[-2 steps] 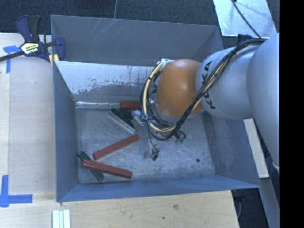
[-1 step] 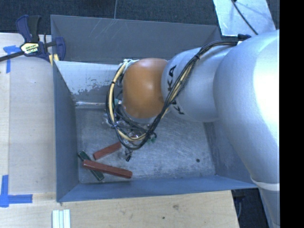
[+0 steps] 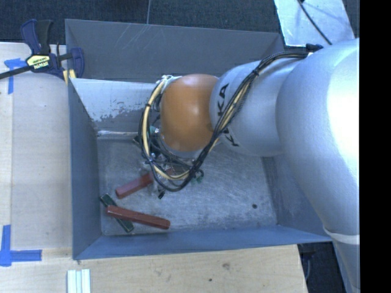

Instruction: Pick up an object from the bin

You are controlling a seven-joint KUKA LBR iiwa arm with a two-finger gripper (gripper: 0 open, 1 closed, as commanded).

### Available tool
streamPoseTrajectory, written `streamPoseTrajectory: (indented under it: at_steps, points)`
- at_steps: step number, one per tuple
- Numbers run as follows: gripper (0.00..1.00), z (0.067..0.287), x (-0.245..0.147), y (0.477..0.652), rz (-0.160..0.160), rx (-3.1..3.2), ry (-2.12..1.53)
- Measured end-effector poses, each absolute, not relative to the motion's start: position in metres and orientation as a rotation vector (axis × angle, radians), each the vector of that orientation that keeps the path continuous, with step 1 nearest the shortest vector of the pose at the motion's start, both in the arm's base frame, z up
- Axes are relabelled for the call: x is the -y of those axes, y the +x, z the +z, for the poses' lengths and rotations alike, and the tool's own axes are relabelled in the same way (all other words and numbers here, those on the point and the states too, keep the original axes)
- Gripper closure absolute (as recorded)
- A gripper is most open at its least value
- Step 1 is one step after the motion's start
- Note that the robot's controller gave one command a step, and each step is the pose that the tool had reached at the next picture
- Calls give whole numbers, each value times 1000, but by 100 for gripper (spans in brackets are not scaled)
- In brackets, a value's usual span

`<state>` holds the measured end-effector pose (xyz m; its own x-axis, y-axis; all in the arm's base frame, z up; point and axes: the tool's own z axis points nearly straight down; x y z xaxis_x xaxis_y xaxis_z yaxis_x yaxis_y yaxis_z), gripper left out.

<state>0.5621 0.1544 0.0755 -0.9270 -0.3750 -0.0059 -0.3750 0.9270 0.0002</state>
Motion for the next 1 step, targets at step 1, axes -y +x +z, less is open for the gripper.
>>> streamPoseTrajectory:
  at_steps: [1]
  points:
    - [100, 234, -184, 578, 3, -3068, -612]
